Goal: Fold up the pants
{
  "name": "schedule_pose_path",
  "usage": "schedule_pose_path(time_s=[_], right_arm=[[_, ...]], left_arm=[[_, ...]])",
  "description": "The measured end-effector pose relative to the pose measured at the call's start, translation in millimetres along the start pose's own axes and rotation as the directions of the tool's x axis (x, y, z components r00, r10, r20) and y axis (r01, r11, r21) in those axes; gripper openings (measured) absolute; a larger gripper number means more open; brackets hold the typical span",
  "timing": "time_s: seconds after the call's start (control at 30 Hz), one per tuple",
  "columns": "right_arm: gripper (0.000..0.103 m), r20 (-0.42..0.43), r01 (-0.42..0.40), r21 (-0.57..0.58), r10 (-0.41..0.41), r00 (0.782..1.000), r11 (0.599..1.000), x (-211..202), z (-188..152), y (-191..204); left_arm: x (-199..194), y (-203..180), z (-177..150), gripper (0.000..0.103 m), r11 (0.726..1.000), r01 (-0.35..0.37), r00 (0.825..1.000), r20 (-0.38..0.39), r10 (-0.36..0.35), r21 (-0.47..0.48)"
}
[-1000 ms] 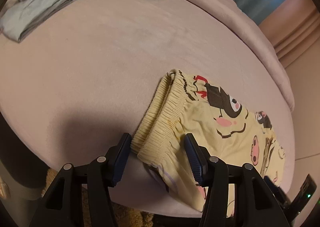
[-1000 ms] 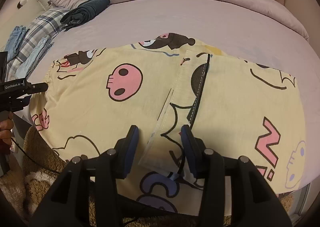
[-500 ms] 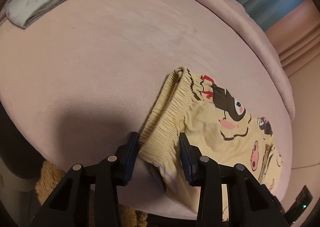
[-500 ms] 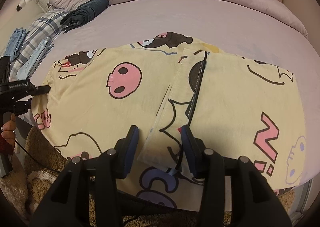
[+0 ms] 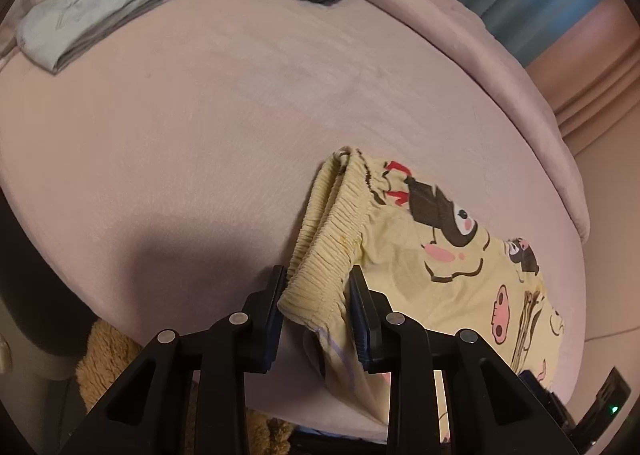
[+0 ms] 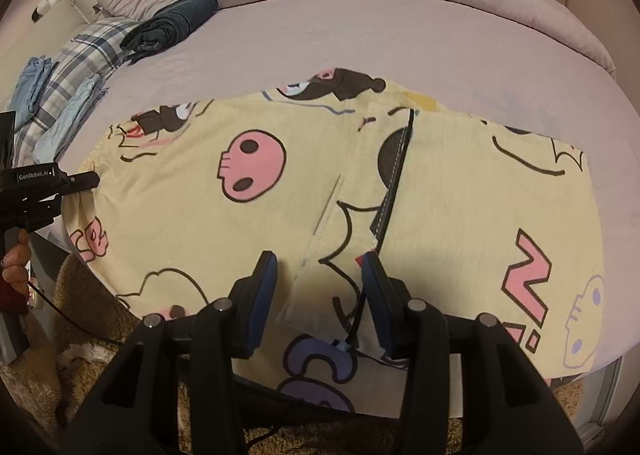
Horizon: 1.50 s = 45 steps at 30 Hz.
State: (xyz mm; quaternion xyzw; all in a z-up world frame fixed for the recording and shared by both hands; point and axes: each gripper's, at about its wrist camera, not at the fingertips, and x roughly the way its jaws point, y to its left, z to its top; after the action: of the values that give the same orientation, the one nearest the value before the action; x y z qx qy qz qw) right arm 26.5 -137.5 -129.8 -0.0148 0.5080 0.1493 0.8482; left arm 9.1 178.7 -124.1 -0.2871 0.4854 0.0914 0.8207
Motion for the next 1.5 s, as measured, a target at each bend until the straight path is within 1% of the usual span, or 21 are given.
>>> schedule_pose_path(time_s=[0.2, 0.33, 0.5, 0.63, 0.67, 0.77, 0.8, 0.83, 0.87, 0.93, 0.97, 1.03, 1.1, 1.13, 1.17, 1.2, 1.23, 1.3, 1.33, 1.43, 1.5], right_arm=[[0.044, 0.0, -0.038, -0.043, 0.038, 0.999, 0.998, 2, 10, 17], [0.044, -0.002, -0.071, -0.074, 0.071, 0.997, 0.995, 6, 13, 33], [0.044, -0.012, -0.093, -0.108, 0.092, 0.996, 0.99, 11, 19, 50], [0.044, -0.008, -0.11, -0.127, 0.11, 0.994, 0.986, 16, 25, 58], [0.043, -0.014, -0.113, -0.13, 0.112, 0.994, 0.985, 19, 28, 60], [0.036, -0.011, -0.099, -0.137, 0.098, 0.995, 0.986, 30, 45, 67], [0.028, -0.013, -0.11, -0.133, 0.109, 0.994, 0.985, 33, 52, 71], [0.025, -0.019, -0.142, -0.134, 0.141, 0.99, 0.981, 36, 59, 77], [0.025, -0.032, -0.203, -0.13, 0.2, 0.979, 0.971, 39, 67, 85], [0.025, -0.051, -0.279, -0.127, 0.275, 0.96, 0.952, 46, 78, 100], [0.025, -0.065, -0.305, -0.136, 0.299, 0.952, 0.943, 51, 83, 111], [0.025, -0.099, -0.329, -0.153, 0.317, 0.943, 0.932, 64, 90, 134], [0.025, -0.148, -0.366, -0.16, 0.344, 0.927, 0.917, 81, 95, 156], [0.024, -0.162, -0.366, -0.166, 0.341, 0.926, 0.916, 87, 95, 164], [0.023, -0.163, -0.346, -0.18, 0.319, 0.934, 0.921, 94, 94, 172], [0.02, -0.154, -0.301, -0.204, 0.273, 0.949, 0.931, 100, 93, 180], [0.018, -0.144, -0.275, -0.214, 0.248, 0.958, 0.937, 105, 95, 184], [0.016, -0.116, -0.257, -0.201, 0.238, 0.964, 0.945, 112, 101, 185], [0.016, -0.111, -0.257, -0.181, 0.24, 0.964, 0.949, 114, 104, 184], [0.016, -0.122, -0.287, -0.14, 0.271, 0.955, 0.948, 114, 109, 175], [0.016, -0.116, -0.299, -0.138, 0.284, 0.952, 0.944, 111, 106, 174]], left_arm=[[-6, -2, 0, 0.029, 1.0, 0.017, 1.0, 0.01, -0.017, -0.008], [-6, -1, -2, 0.029, 1.0, 0.001, 1.0, 0.015, -0.001, 0.002], [5, 3, -2, 0.029, 1.0, -0.011, 1.0, -0.022, 0.011, -0.015], [6, 10, 1, 0.029, 0.999, 0.016, 0.999, -0.048, -0.018, -0.03], [5, 10, 1, 0.029, 0.999, 0.022, 0.998, -0.05, -0.023, -0.034], [4, 12, 0, 0.03, 0.999, 0.02, 0.998, -0.056, -0.022, -0.03], [3, 13, -1, 0.03, 0.999, 0.022, 0.998, -0.054, -0.024, -0.029], [3, 14, -2, 0.03, 0.999, 0.024, 0.998, -0.054, -0.026, -0.029], [4, 15, -2, 0.03, 0.999, 0.026, 0.998, -0.056, -0.028, -0.03], [7, 19, -3, 0.03, 0.998, 0.032, 0.997, -0.062, -0.035, -0.045], [7, 21, -4, 0.03, 0.998, 0.036, 0.997, -0.062, -0.039, -0.052], [5, 21, -5, 0.03, 0.998, 0.041, 0.997, -0.063, -0.044, -0.047], [4, 21, -4, 0.03, 0.998, 0.042, 0.997, -0.067, -0.045, -0.046], [3, 22, -4, 0.03, 0.998, 0.046, 0.996, -0.069, -0.049, -0.048], [2, 22, -4, 0.03, 0.998, 0.048, 0.996, -0.073, -0.052, -0.051], [1, 22, -4, 0.03, 0.998, 0.05, 0.996, -0.075, -0.053, -0.05], [-1, 21, -5, 0.03, 0.998, 0.05, 0.996, -0.075, -0.053, -0.043], [-5, 19, -5, 0.03, 0.998, 0.045, 0.996, -0.072, -0.047, -0.032], [-6, 20, -5, 0.03, 0.998, 0.047, 0.996, -0.073, -0.049, -0.032], [-8, 19, -3, 0.031, 0.998, 0.048, 0.995, -0.083, -0.05, -0.028], [-7, 19, -4, 0.041, 0.999, 0.026, 0.996, -0.086, -0.028, -0.024]])
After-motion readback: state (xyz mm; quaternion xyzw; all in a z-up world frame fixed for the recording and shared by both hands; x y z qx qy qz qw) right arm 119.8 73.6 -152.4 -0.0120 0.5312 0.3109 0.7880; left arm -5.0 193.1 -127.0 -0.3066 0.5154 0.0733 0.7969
